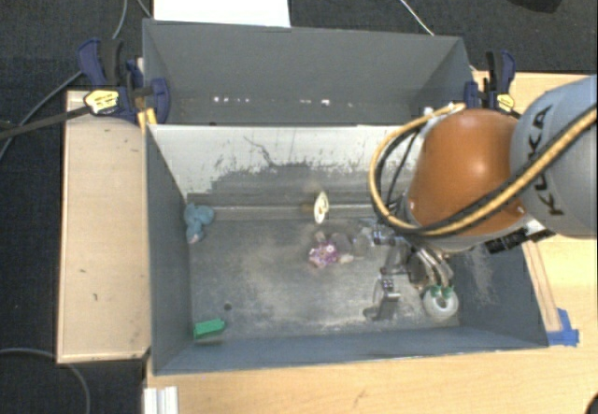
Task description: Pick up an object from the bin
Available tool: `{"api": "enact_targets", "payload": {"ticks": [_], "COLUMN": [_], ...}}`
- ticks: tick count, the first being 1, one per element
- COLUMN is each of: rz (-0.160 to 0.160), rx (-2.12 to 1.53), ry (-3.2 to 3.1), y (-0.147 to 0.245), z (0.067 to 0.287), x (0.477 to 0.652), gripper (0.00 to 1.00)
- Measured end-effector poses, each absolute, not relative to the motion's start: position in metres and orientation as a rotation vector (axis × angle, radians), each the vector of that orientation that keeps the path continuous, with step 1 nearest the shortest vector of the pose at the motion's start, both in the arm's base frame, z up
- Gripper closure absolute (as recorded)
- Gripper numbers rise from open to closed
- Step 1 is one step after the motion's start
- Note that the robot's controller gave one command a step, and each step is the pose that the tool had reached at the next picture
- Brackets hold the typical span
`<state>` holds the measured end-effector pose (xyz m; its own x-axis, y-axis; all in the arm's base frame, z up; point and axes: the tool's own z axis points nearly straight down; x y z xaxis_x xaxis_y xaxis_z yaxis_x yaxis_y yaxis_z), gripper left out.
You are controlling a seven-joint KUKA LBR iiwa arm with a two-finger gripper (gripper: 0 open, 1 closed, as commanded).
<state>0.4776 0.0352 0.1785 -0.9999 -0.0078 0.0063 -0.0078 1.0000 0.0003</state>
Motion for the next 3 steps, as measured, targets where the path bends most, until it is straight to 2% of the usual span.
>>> {"api": "enact_targets", "payload": {"ticks": [1,2,3], "rz": [-0.001,-0.002,-0.001], "rx": [0.008,0.178,0.190], "ry": [-3.144,-3.134,-3.139], "y": [0.035,0.046,0.047], "z": [0.183,0.131,0.136], "x": [0.479,0.556,0.554], "gripper": [0.00,0.00,0.00]}}
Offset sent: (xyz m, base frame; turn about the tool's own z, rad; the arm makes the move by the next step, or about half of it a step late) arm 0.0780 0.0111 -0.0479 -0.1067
